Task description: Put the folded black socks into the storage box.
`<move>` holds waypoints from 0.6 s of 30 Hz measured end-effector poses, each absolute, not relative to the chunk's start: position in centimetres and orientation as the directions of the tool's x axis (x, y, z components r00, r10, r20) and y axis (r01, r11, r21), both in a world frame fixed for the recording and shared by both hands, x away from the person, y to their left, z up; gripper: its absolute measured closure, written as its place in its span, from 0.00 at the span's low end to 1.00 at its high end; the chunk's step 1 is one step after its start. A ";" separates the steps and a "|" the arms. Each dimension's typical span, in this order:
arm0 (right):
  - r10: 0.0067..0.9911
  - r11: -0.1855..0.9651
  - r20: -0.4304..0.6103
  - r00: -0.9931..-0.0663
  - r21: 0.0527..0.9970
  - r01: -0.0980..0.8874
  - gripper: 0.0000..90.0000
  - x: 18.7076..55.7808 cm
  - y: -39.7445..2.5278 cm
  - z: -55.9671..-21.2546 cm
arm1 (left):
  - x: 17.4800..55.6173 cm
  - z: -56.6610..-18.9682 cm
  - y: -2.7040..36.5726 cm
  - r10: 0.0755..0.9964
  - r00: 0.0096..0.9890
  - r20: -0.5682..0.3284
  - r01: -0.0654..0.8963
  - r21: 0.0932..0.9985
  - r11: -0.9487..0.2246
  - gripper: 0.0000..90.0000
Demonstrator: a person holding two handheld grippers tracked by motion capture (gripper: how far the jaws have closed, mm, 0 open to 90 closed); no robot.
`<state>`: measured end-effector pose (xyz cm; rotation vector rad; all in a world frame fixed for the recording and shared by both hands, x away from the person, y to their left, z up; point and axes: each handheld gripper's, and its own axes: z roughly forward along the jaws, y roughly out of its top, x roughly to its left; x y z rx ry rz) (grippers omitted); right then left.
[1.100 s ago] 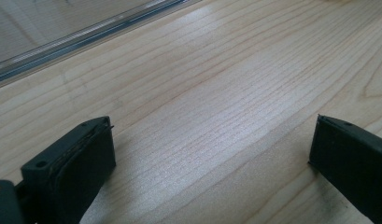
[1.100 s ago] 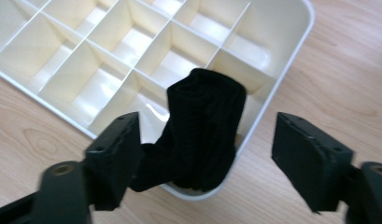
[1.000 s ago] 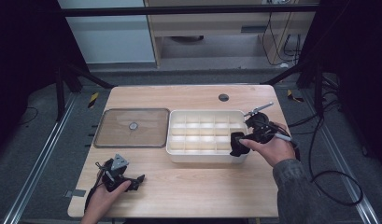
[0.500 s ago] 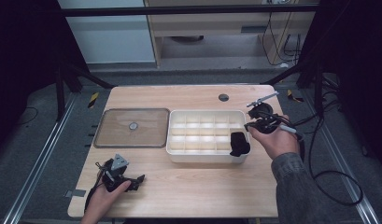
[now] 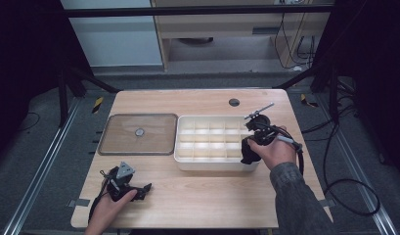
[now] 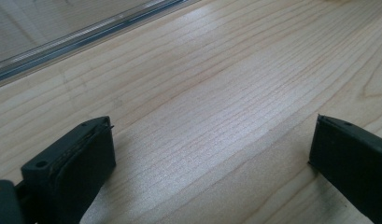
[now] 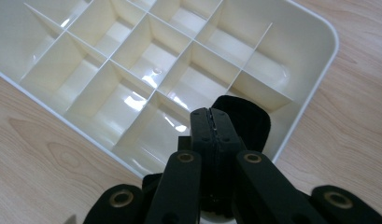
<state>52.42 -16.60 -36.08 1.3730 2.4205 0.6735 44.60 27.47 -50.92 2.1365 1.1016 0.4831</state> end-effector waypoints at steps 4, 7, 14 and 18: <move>0.857 0.450 -0.016 -0.515 0.510 0.733 1.00 52.8 -16.0 -36.7 | 44.6 -50.9 27.5 0.819 0.573 0.017 0.567 0.713 -0.412 0.00; 0.858 0.455 -0.027 -0.512 0.502 0.736 1.00 53.1 -16.0 -37.1 | 44.6 -50.9 27.5 0.819 0.573 0.016 0.568 0.713 -0.411 0.00; 0.871 0.439 -0.029 -0.491 0.496 0.749 1.00 53.9 -16.4 -37.7 | 44.6 -50.9 27.5 0.819 0.573 0.017 0.568 0.713 -0.412 0.00; 0.876 0.428 -0.024 -0.481 0.496 0.755 1.00 54.0 -16.6 -37.8 | 44.6 -50.9 27.5 0.819 0.574 0.016 0.567 0.713 -0.412 0.00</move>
